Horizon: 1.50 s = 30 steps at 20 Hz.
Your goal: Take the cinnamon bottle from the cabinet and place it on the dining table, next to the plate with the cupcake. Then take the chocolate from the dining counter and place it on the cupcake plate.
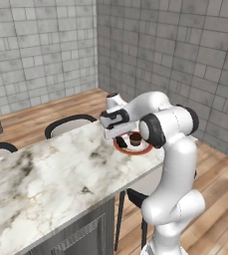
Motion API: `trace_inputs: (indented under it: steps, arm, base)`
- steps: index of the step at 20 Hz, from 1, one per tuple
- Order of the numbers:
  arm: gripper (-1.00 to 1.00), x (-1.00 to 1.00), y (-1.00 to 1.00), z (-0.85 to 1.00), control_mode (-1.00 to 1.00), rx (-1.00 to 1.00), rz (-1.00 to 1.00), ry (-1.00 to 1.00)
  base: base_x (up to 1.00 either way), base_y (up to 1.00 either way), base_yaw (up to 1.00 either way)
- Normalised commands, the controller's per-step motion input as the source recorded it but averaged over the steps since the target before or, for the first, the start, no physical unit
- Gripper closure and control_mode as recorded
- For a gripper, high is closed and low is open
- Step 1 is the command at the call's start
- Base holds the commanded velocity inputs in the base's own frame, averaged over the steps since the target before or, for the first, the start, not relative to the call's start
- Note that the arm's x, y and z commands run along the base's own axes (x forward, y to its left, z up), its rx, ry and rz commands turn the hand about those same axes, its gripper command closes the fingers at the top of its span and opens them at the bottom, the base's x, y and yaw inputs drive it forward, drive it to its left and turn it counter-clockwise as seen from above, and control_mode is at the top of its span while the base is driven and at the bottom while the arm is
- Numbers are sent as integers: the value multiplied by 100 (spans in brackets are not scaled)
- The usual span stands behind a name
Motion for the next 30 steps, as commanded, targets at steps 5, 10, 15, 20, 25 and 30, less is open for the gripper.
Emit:
trace_inputs:
  steps: [5, 10, 15, 20, 25, 30]
  arm:
    - [-100, -54, -5, 35, -100, 3, 0, 0]
    - [-100, -70, -10, 17, -100, 1, 0, 0]
    - [-100, -79, -18, 11, -100, 8, 0, 0]
    - [-100, -89, -19, 5, -100, 10, 0, 0]
    - [-100, -87, -23, 12, -100, 8, 2, 0]
    - [-100, -86, -21, 19, -100, 0, 5, 0]
  base:
    - [0, 0, 0]
    - [0, 0, 0]
    - [0, 0, 0]
    - [0, 0, 0]
    - [0, 0, 0]
    - [0, 0, 0]
